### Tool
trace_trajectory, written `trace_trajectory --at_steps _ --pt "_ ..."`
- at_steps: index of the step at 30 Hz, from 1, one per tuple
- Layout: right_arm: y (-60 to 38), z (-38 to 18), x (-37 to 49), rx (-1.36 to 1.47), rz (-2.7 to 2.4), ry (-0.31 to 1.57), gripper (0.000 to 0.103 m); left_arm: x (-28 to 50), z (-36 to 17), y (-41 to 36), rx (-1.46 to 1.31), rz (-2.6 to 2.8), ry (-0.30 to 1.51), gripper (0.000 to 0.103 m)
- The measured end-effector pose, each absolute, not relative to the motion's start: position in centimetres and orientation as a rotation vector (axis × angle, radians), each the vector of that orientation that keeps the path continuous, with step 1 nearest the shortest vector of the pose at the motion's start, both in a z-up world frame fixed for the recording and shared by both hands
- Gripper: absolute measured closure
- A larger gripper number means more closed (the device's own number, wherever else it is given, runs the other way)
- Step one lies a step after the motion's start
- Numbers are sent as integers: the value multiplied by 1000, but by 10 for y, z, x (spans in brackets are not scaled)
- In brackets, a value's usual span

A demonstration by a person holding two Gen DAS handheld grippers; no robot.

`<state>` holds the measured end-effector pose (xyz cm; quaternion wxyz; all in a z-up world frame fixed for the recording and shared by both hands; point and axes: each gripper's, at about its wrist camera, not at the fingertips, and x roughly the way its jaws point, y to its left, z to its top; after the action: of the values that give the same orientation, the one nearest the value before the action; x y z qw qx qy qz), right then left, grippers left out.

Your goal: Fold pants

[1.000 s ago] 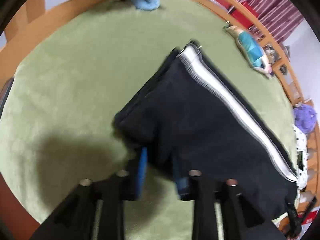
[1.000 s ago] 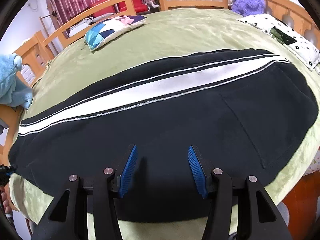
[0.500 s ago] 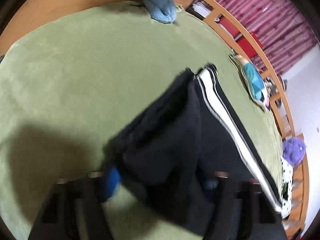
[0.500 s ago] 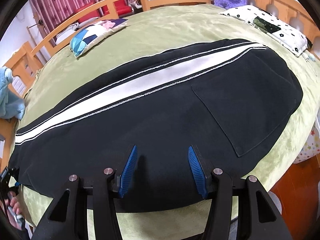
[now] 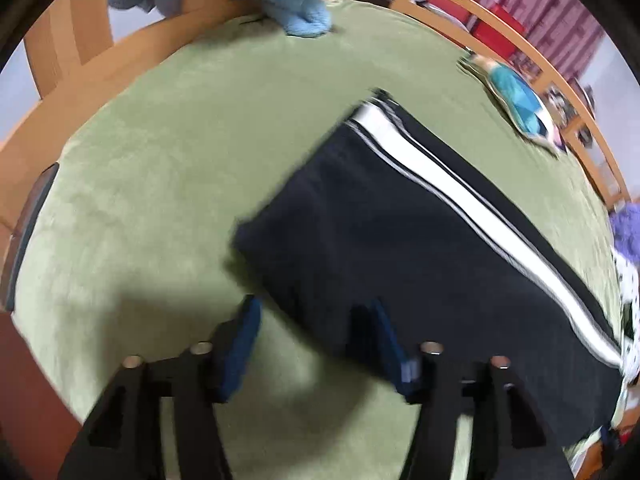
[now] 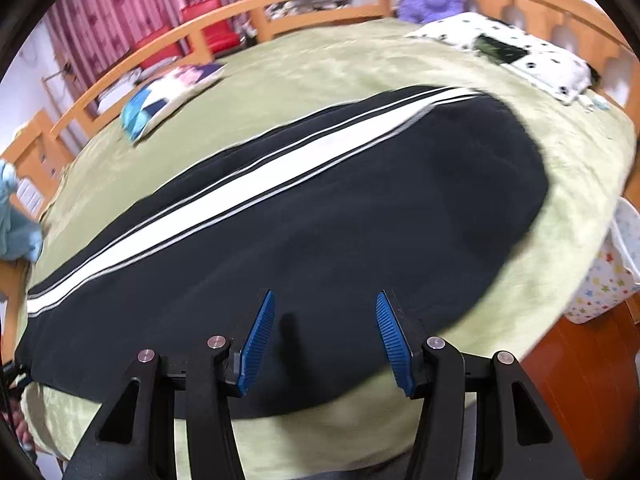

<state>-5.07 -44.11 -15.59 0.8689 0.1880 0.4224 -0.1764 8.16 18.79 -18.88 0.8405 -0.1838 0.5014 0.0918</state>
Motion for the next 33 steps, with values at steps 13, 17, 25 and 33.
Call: trace_trajectory --at_steps 13,17,25,33 --pt "-631 -189 -72 726 -435 763 33 77 -120 49 -278 59 920 44" --pt "-665 -215 -46 895 -377 766 29 90 -108 8 -218 10 904 44" --pt "-692 -196 7 903 -331 654 79 89 -115 -2 -198 26 936 44" --pt "-709 -184 22 658 -341 811 52 85 -126 13 -253 30 962 44"
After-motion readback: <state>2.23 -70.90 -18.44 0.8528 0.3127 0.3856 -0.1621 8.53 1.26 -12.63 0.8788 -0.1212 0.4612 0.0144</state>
